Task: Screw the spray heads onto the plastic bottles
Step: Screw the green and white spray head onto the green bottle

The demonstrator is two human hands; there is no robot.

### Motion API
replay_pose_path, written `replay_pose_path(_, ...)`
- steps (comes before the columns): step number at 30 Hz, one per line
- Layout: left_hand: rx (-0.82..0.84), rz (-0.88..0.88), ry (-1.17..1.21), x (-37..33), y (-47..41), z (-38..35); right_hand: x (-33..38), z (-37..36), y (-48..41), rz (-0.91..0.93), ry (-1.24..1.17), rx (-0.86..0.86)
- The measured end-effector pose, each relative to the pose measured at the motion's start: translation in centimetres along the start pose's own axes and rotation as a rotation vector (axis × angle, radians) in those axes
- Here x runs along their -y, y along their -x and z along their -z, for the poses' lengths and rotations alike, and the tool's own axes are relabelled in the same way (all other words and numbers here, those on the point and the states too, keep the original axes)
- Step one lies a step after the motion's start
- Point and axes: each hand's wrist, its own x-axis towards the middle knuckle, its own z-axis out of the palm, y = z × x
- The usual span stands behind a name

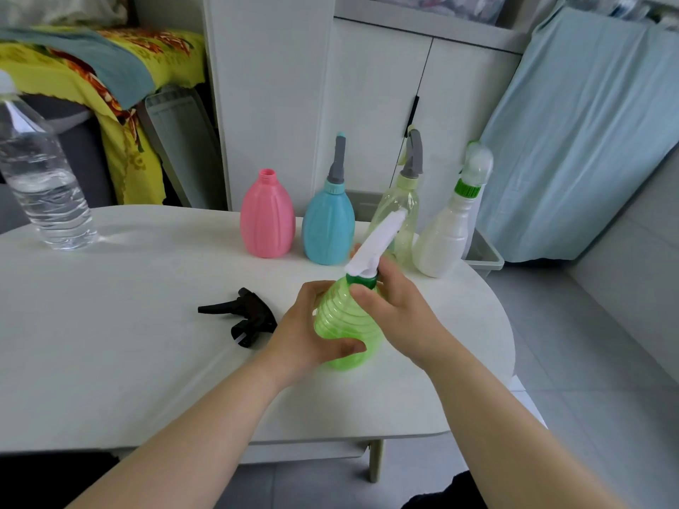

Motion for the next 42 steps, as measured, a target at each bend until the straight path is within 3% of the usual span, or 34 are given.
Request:
replay_pose_path(3,0.005,-0.004,0.018,0.1,0.0,0.0,-0.3,0.4,0.3,0.021,-0.056,-0.025)
replay_pose_path(8,0.001,-0.012,0.022,0.2,-0.1,0.0,-0.8,-1.0,-0.3,0.02,-0.064,-0.329)
replay_pose_path(10,-0.005,-0.013,0.024,0.1,-0.1,0.0,-0.9,-1.6,-0.3,0.008,-0.077,-0.368)
replay_pose_path(17,0.013,-0.003,0.043,0.1,-0.2,-0.1,-1.1,-0.9,0.6,0.055,-0.272,-0.186)
replay_pose_path(26,-0.01,-0.012,0.013,0.0,-0.2,-0.2,-1.3,-2.2,-0.5,0.003,-0.133,-0.421)
replay_pose_path(35,0.009,0.012,0.028,0.0,-0.2,-0.1,-1.6,-1.1,0.5,0.036,-0.29,-0.18)
replay_pose_path(42,-0.019,0.005,0.009,-0.2,-0.3,-0.5,-1.6,-1.2,-0.4,-0.068,-0.224,-0.302)
